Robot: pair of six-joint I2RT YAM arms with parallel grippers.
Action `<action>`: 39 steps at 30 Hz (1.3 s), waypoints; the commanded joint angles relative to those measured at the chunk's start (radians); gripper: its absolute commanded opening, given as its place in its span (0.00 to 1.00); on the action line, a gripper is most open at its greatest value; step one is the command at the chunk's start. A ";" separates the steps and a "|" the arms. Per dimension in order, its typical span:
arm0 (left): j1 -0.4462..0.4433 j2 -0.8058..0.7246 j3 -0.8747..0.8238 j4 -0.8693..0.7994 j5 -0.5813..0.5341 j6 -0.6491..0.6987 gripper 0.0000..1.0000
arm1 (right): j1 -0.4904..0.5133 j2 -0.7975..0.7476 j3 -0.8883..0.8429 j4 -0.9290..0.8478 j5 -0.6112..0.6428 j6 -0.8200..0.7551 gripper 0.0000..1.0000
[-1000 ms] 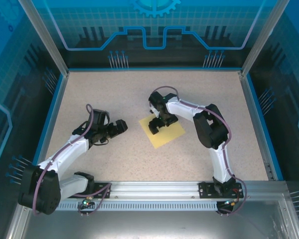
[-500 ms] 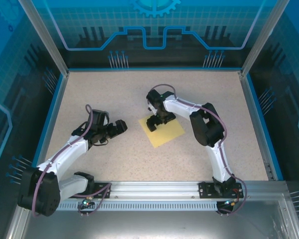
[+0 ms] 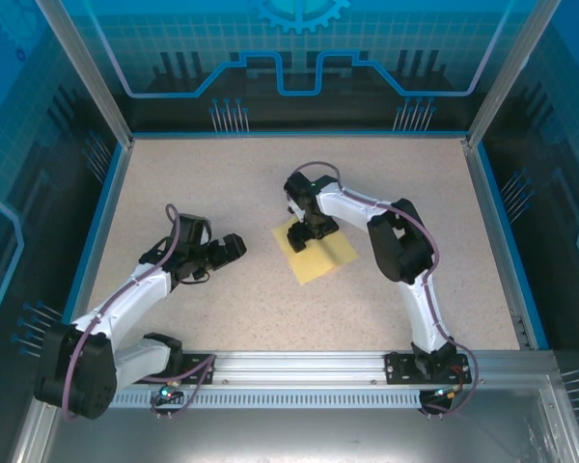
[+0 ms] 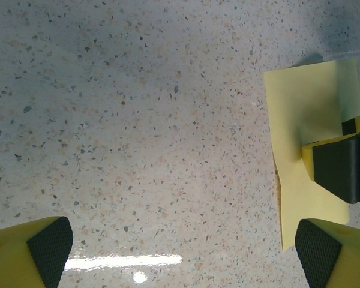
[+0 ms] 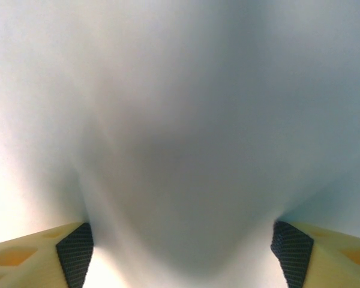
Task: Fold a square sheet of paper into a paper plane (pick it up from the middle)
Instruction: Fold the square sheet of paper in half at the center of the table.
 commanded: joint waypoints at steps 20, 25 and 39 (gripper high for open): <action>-0.024 -0.033 -0.047 0.039 0.047 -0.033 0.99 | -0.017 -0.313 -0.227 0.299 -0.638 0.225 0.24; -0.054 -0.051 -0.069 0.107 0.078 -0.058 0.97 | -0.044 -0.280 -0.294 0.421 -0.826 0.356 0.24; -0.118 -0.033 -0.084 0.180 0.069 -0.110 0.99 | -0.065 -0.168 -0.268 0.223 -0.525 0.165 0.51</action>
